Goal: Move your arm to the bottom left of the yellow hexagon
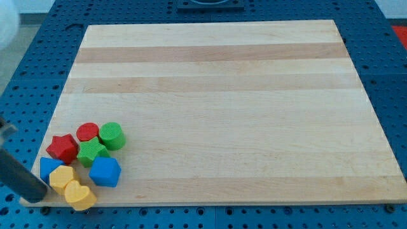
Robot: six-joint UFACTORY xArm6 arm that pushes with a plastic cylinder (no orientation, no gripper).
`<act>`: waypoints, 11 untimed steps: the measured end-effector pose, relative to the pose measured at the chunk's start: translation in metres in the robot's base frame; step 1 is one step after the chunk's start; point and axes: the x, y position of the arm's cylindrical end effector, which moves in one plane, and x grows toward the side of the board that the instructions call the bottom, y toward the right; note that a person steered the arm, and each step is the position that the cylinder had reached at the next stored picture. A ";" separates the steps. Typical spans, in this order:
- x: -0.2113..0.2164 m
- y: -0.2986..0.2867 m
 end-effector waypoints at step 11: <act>0.003 0.008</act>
